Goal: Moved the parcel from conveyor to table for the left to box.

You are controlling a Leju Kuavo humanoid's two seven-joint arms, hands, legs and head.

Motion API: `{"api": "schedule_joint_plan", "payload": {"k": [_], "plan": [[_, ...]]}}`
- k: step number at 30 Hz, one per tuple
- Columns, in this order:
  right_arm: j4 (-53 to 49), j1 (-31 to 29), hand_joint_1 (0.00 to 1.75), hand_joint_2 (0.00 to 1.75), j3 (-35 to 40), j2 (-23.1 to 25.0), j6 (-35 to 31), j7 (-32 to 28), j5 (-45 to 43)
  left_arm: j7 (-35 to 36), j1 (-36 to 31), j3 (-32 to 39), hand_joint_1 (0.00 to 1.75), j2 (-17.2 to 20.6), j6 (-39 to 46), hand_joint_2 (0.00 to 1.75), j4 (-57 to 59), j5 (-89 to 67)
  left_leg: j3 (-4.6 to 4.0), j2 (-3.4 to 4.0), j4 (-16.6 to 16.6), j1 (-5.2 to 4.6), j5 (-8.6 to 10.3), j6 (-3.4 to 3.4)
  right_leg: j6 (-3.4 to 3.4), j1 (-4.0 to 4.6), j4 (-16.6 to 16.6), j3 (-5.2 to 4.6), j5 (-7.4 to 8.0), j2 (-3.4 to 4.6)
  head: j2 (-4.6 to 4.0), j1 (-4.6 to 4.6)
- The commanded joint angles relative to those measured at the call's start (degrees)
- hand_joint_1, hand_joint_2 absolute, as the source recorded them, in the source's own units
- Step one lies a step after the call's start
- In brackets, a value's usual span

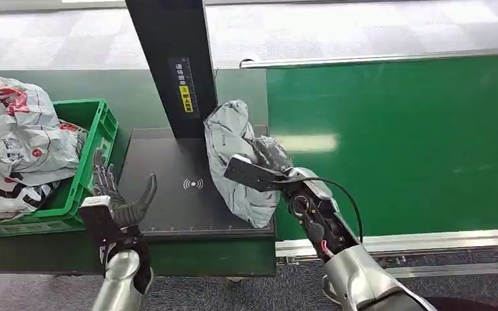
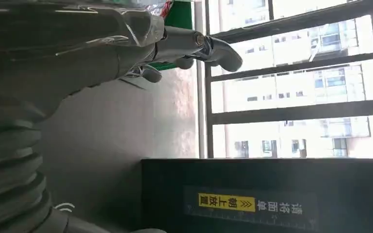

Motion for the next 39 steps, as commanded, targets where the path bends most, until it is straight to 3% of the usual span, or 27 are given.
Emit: {"api": "schedule_joint_plan", "payload": {"k": [1,18,19,27,39], "plan": [[16.16,-6.15,1.75,1.75,8.65,-0.27,4.65,6.85,6.2,0.77,-0.88,-2.05,0.0,0.59,-0.38,1.75,3.41,0.77,0.14,0.02,-0.04,-0.01,-0.01,0.02,-0.01,-0.01,-0.04,0.11,-0.01,0.01,0.0,-0.02],[16.0,-5.97,1.75,1.75,9.24,-0.36,4.64,7.44,7.12,1.12,-0.83,-1.98,0.0,0.72,-0.7,1.75,3.03,1.17,0.3,-0.07,-0.11,-0.03,-0.01,0.04,-0.01,-0.02,-0.11,0.27,-0.03,-0.06,-0.02,-0.02],[13.45,-5.56,0.0,1.75,8.09,0.51,0.05,-1.91,5.56,0.8,-1.28,-2.0,0.0,1.02,-1.27,1.75,2.74,1.84,0.28,-0.05,-0.09,-0.01,-0.01,0.04,-0.01,0.0,-0.11,0.25,-0.02,-0.04,0.0,-0.02],[8.1,-4.6,0.0,1.75,2.47,1.99,-9.0,-11.25,-0.21,-0.87,-0.94,-1.91,0.0,0.99,-0.27,1.75,2.14,2.1,0.23,0.05,-0.05,-0.01,-0.04,0.02,-0.02,-0.01,-0.05,0.15,-0.03,0.03,0.0,0.0],[-3.71,0.34,0.0,1.75,-5.52,1.19,-10.39,-16.66,-14.53,-1.42,-1.38,-3.43,0.0,0.98,0.82,1.75,2.91,1.72,0.19,-0.06,-0.05,-0.01,0.0,0.02,-0.02,-0.01,-0.05,0.15,-0.03,-0.08,0.0,0.0]]}}
